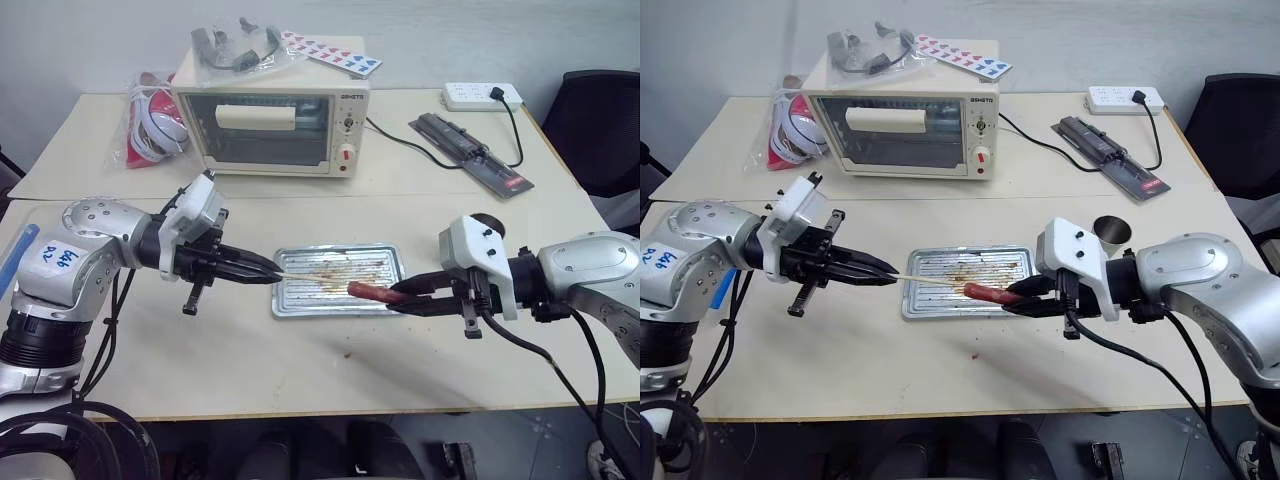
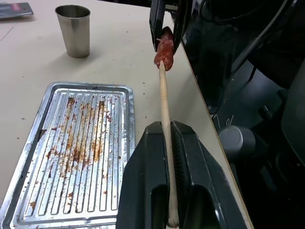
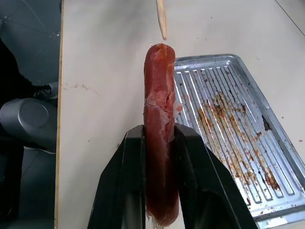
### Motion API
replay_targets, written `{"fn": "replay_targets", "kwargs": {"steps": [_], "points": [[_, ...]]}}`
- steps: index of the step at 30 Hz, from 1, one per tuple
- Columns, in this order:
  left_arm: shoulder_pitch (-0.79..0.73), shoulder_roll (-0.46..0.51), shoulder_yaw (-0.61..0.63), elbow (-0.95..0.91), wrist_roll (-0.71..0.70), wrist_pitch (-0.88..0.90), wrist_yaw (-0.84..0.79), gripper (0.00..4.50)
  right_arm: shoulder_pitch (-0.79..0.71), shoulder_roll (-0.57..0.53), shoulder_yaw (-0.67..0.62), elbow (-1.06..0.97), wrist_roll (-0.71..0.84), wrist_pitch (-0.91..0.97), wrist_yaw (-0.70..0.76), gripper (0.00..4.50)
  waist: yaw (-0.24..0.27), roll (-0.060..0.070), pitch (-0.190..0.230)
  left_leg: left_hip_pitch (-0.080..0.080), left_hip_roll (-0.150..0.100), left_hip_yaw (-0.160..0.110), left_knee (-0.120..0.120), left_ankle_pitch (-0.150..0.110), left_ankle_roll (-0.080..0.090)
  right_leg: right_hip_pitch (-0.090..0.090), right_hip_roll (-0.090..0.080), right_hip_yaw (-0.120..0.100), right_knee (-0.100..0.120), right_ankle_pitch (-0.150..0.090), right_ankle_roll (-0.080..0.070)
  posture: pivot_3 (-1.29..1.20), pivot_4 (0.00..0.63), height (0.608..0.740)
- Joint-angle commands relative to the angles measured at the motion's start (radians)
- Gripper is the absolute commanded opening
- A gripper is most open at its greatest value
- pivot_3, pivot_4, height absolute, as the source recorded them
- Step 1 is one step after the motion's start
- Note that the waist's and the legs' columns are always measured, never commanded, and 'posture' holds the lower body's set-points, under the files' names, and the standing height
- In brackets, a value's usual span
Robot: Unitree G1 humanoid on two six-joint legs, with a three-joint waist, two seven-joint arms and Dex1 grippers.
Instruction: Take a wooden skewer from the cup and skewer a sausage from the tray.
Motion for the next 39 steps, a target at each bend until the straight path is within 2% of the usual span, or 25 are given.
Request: {"fn": "replay_targets", "kwargs": {"steps": [1, 26, 39], "points": [[-0.007, 0.015, 0.035, -0.022, -0.012, 0.002, -0.001, 0.0, 0.006, -0.019, -0.04, -0.007, -0.008, -0.024, 0.009, 0.83, 0.0, 0.0, 0.0, 0.0, 0.0, 0.0, 0.0, 0.0, 0.0, 0.0, 0.0, 0.0, 0.0, 0.0, 0.0, 0.0, 0.15, 0.74], [-0.004, -0.009, 0.012, -0.03, -0.007, -0.004, -0.002, 0.0, -0.033, -0.002, -0.047, -0.021, 0.054, 0.01, -0.021, 0.83, 0.0, 0.0, 0.0, 0.0, 0.0, 0.0, 0.0, 0.0, 0.0, 0.0, 0.0, 0.0, 0.0, 0.0, 0.0, 0.0, 0.15, 0.74], [-0.056, -0.049, -0.031, -0.008, 0.014, -0.016, -0.018, 0.0, -0.085, 0.025, -0.017, -0.052, 0.08, 0.018, -0.022, 0.83, 0.0, 0.0, 0.0, 0.0, 0.0, 0.0, 0.0, 0.0, 0.0, 0.0, 0.0, 0.0, 0.0, 0.0, 0.0, 0.0, 0.15, 0.74]]}}
